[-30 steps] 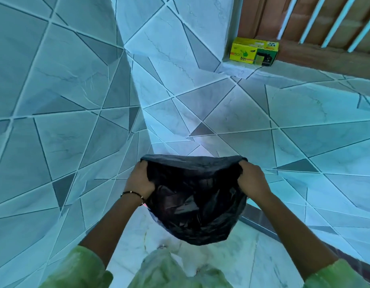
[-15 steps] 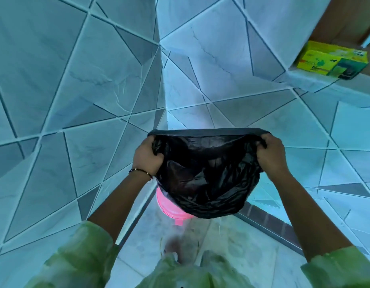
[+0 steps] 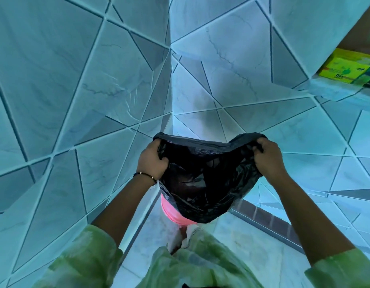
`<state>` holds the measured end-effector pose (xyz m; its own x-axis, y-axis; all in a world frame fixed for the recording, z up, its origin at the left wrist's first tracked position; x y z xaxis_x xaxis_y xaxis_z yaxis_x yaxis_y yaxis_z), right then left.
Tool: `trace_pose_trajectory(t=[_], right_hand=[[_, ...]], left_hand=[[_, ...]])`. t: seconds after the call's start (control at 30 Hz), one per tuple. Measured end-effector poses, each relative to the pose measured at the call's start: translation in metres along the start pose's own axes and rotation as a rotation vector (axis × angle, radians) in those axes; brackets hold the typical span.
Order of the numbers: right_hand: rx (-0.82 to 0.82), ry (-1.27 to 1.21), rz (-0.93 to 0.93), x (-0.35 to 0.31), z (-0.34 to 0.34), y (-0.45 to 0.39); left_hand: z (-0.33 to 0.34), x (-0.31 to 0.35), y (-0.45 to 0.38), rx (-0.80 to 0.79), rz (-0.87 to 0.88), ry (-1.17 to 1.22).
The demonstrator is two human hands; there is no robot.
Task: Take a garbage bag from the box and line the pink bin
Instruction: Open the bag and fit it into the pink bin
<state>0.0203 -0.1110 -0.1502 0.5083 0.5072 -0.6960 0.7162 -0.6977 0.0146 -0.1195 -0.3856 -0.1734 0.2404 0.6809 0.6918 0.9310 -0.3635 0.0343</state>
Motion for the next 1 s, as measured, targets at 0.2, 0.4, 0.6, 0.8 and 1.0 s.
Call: trace_pose_trajectory(t=[0.2, 0.4, 0.6, 0.8, 1.0], right_hand=[[-0.033, 0.013, 0.019, -0.001, 0.013, -0.006], [-0.066, 0.048, 0.037, 0.003, 0.025, -0.011], [-0.125, 0.074, 0.054, 0.003, 0.041, -0.016], [-0.190, 0.098, 0.059, 0.006, 0.053, -0.012], [-0.299, 0.188, 0.077, 0.020, 0.066, -0.009]], left_hand=[[-0.004, -0.009, -0.009, -0.020, 0.002, -0.022], [-0.003, -0.020, -0.015, -0.042, -0.017, -0.034], [0.002, -0.034, -0.012, -0.066, -0.051, -0.040], [0.012, -0.044, -0.010, -0.101, -0.063, -0.037], [0.034, -0.065, -0.006, -0.187, -0.110, -0.072]])
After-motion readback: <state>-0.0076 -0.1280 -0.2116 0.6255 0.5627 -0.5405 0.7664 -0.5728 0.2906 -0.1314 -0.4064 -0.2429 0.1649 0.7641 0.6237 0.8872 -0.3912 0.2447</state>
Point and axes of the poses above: each hand's wrist, its own y-axis away from the middle knuckle, its own z-axis out of the palm, x = y × z, the point moved 7 cm from there along -y, towards the middle knuckle, and after that the axes turned 3 degrees about -y, right-handed, at the moved point
